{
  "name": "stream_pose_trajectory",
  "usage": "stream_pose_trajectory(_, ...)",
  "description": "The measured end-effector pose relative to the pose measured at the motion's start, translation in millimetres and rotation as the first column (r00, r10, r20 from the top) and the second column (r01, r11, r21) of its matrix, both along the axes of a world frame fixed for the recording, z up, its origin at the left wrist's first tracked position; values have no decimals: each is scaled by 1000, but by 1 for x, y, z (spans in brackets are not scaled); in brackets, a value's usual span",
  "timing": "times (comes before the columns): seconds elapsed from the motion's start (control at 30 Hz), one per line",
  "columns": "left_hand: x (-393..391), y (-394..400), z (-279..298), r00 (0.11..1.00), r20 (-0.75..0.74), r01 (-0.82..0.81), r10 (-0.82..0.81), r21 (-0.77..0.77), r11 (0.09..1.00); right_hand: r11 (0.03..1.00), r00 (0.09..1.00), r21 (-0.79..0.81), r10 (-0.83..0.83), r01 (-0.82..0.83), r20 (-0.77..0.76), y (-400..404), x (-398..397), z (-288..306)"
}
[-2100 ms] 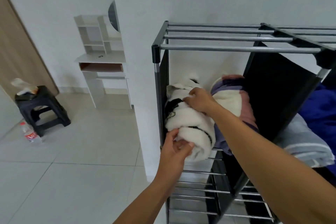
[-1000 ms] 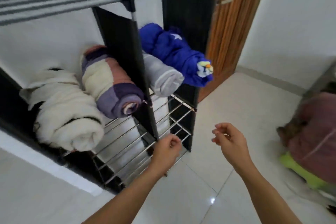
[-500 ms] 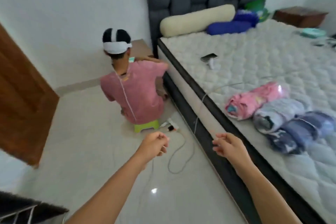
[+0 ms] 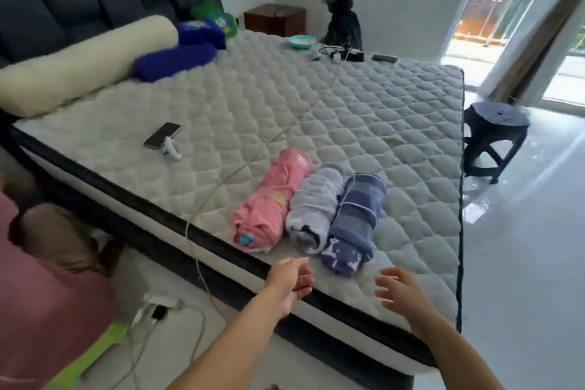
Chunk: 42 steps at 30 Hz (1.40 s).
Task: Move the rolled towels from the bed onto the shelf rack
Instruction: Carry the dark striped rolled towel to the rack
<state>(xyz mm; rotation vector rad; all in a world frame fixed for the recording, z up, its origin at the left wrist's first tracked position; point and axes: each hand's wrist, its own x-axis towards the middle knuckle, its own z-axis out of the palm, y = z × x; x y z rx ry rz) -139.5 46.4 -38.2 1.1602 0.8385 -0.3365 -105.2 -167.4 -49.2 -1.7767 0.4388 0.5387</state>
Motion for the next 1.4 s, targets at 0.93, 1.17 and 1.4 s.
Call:
stream_pose_trajectory(0.93, 159, -36, -106, 839, -532, -38, -115, -268, 963, 760, 911, -540, 411, -362, -32, 29, 345, -61)
stream_pose_trajectory(1.17, 159, -45, -115, 845, -527, -41, -91, -233, 972, 767, 909, -515, 411, -383, -63, 22, 339, -65)
stream_pose_trajectory(1.4, 129, -51, -95, 890, -451, -57, -60, -241, 969, 792, 889, -505, 447, -342, 99, 21, 307, -19)
